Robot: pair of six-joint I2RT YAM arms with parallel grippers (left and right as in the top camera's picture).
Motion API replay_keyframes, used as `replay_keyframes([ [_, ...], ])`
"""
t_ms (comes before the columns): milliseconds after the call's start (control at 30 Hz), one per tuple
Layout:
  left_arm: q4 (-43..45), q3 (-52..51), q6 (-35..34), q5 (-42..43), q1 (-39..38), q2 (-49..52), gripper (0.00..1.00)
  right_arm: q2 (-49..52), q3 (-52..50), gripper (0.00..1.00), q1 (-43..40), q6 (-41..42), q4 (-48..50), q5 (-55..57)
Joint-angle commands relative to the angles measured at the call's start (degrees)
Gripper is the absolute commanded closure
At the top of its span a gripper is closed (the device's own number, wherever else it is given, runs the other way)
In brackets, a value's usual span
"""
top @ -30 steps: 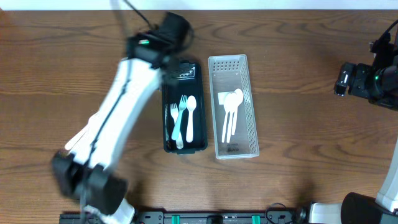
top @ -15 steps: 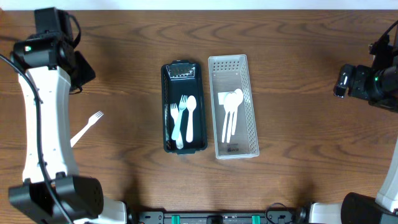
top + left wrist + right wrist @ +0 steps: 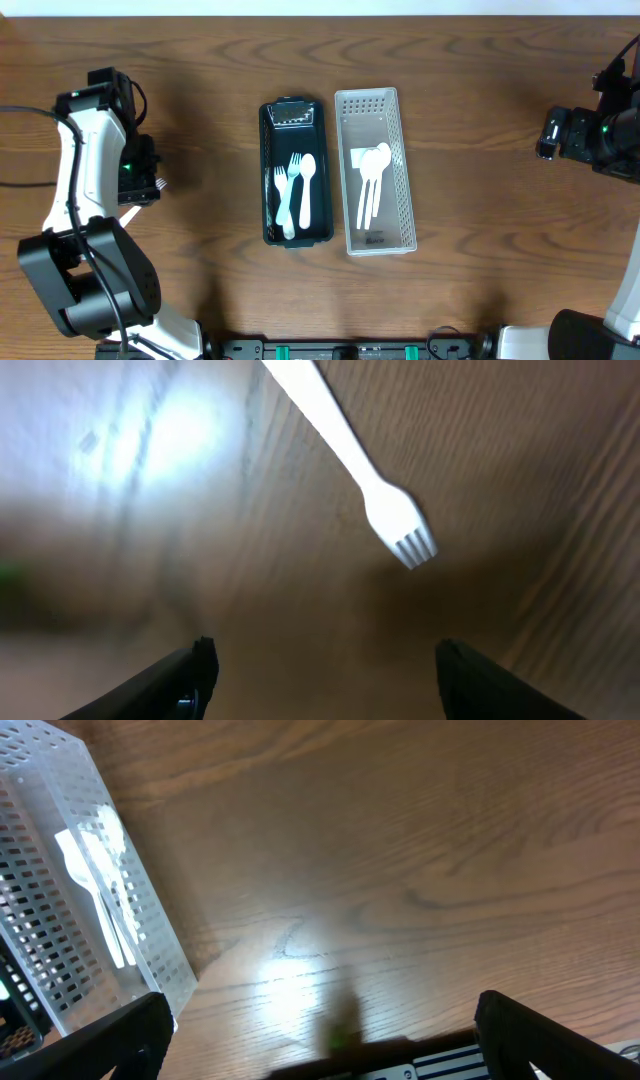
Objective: Pack container
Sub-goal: 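Move the left gripper to the last white fork and grasp it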
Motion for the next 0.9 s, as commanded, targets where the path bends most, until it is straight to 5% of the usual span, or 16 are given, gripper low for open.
replay_keyframes([
  [0, 2.9, -3.0, -13.0, -0.3, 0.2, 0.4, 0.27, 0.0, 0.0, 0.01, -0.5, 0.1, -0.1, 0.0],
  [300, 12.4, -9.1, -15.3, -0.3, 3.1, 0.4, 0.34, 0.0, 0.0, 0.01, -0.5, 0.1, -0.9, 0.0],
  [867, 14.2, -9.1, -12.6, 1.3, 5.9, 8.8, 0.40, 0.0, 0.0, 0.01, -0.5, 0.1, -1.0, 0.0],
])
